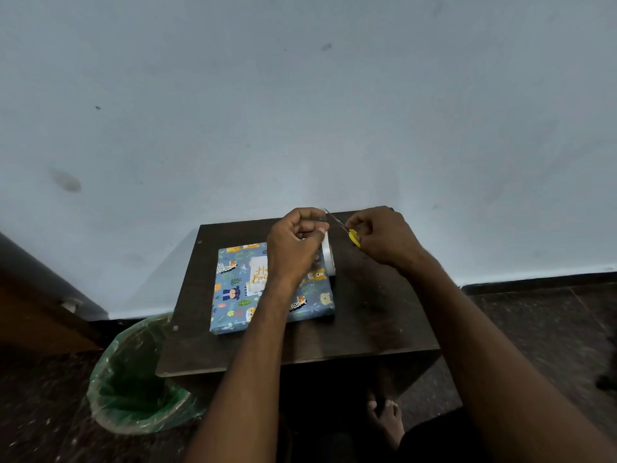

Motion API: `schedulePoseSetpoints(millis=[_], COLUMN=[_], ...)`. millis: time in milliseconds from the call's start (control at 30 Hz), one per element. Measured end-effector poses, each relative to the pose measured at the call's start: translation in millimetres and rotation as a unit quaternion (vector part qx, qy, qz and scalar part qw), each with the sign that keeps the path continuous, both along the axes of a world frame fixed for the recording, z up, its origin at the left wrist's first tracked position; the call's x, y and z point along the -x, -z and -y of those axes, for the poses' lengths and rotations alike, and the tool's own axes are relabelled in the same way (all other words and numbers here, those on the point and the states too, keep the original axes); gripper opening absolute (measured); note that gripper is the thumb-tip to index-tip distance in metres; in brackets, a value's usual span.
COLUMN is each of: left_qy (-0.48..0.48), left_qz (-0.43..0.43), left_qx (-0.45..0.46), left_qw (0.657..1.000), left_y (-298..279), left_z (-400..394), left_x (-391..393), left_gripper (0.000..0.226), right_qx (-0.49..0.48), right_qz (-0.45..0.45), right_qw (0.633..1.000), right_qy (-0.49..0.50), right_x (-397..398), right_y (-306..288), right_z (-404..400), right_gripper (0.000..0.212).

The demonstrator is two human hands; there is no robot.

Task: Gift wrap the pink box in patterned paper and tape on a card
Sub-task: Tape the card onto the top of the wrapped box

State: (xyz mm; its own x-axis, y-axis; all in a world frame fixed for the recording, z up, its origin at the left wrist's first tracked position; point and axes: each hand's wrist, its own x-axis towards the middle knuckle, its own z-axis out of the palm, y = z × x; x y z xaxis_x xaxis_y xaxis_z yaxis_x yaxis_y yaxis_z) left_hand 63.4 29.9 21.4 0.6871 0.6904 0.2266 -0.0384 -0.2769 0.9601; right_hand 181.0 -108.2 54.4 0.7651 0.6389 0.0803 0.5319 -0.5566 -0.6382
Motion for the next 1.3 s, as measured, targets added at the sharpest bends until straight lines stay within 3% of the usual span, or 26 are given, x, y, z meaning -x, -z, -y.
schedulePoseSetpoints(millis=[233,1300], left_qy=[-0.012,0.032], left_qz=[0.002,-0.001], left_qx=[0.007,-0.055], left_qw=[1.0,0.998], left_y=[0.5,0.5], left_z=[-2.4,0.6], left_x=[-0.1,0.3], left_gripper=[0.028,0.024], right_qx=[0.026,0.018], right_qz=[-0.03,0.0], right_qw=[0.996,0.998], right_qy=[-0.074,-0.052], right_x=[-5.2,-2.4], right_y=[-12.2,-20.6], right_z=[16.0,14.5], right_gripper=[0.017,0.028])
